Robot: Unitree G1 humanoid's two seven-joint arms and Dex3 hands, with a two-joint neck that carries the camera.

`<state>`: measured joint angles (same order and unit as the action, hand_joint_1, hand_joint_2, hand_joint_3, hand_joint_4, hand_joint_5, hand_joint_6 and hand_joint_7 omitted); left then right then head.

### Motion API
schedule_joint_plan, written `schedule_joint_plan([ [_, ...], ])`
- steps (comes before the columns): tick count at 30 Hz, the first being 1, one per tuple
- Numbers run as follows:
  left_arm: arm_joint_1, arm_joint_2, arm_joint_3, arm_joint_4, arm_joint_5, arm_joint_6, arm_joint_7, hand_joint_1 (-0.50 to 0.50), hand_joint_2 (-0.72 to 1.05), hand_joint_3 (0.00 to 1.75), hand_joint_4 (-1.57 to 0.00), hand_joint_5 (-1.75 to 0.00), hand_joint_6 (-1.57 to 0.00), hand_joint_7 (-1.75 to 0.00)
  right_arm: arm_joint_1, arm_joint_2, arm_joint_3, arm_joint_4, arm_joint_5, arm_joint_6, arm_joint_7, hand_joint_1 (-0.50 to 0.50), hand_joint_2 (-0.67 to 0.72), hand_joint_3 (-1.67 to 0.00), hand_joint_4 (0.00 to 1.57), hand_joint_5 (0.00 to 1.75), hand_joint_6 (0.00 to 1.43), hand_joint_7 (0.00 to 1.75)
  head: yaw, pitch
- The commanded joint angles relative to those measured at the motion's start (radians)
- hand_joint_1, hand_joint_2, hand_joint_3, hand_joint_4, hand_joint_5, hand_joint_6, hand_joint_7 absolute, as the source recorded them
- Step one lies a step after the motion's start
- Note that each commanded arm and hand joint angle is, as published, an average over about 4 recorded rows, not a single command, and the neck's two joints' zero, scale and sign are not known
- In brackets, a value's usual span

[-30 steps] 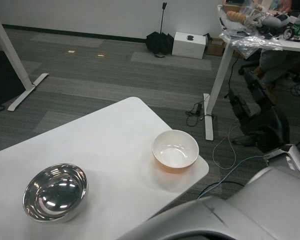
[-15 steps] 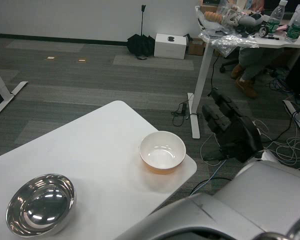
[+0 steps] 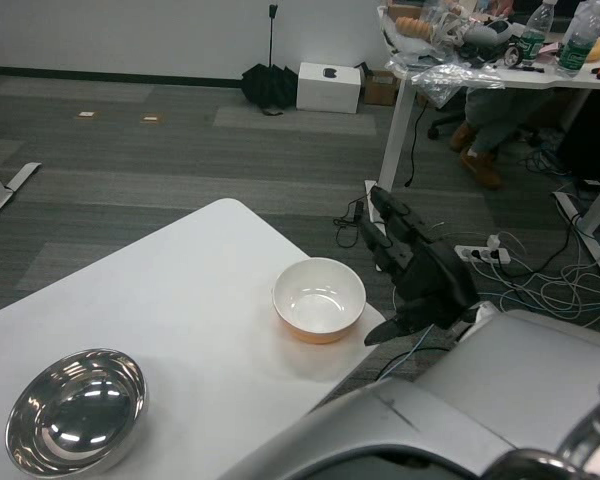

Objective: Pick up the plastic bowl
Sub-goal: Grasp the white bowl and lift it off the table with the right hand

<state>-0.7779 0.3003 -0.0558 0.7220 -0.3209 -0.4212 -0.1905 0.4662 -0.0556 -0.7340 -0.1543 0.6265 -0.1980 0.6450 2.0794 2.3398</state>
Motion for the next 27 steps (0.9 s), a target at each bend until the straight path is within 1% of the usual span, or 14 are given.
schedule_joint_plan([
  [1,-0.032,0.015,-0.019,0.020,-0.003,-0.012,-0.003,-0.50,1.03,0.09,0.00,0.00,0.00,0.00,-0.010,-0.010,0.006,0.004,-0.029,-0.022,-0.001,-0.47,-0.10,0.00,0.00,0.00,0.00,0.00,-0.007,-0.030],
  [4,-0.039,0.016,-0.029,0.023,-0.003,-0.017,-0.003,-0.50,1.05,0.09,0.00,0.00,0.00,0.00,-0.023,-0.011,0.019,0.005,-0.064,-0.023,-0.005,-0.48,-0.10,0.00,0.00,0.00,0.00,0.00,-0.003,-0.038],
  [9,-0.040,0.022,-0.036,0.023,-0.004,-0.023,-0.003,-0.50,1.03,0.09,0.00,0.00,0.00,0.00,-0.047,-0.016,0.058,0.023,-0.103,-0.023,-0.008,-0.47,-0.10,0.00,0.00,0.00,0.00,0.00,0.006,-0.045],
  [13,-0.032,0.025,-0.038,0.017,-0.005,-0.026,-0.003,-0.50,1.05,0.09,0.00,0.00,0.00,0.00,-0.060,-0.025,0.086,0.039,-0.119,-0.024,-0.010,-0.49,-0.10,0.00,0.00,0.00,0.00,0.00,0.007,-0.046],
  [20,-0.022,0.032,-0.038,0.012,-0.006,-0.028,-0.003,-0.50,1.05,0.09,0.00,0.00,0.00,0.00,-0.076,-0.030,0.103,0.042,-0.140,-0.024,-0.012,-0.48,-0.10,0.00,0.00,0.00,0.00,0.00,0.013,-0.042],
  [22,-0.021,0.035,-0.039,0.009,-0.007,-0.029,-0.003,-0.50,1.05,0.09,0.00,0.00,0.00,0.00,-0.079,-0.031,0.107,0.042,-0.145,-0.024,-0.017,-0.49,-0.10,0.00,0.00,0.00,0.00,0.00,0.014,-0.041],
  [27,-0.020,0.042,-0.047,0.007,-0.022,-0.030,-0.004,-0.50,1.05,0.09,0.00,0.00,0.00,0.00,-0.089,-0.031,0.110,0.044,-0.174,-0.026,-0.029,-0.48,-0.10,0.00,0.00,0.00,0.00,0.00,0.016,-0.044],
])
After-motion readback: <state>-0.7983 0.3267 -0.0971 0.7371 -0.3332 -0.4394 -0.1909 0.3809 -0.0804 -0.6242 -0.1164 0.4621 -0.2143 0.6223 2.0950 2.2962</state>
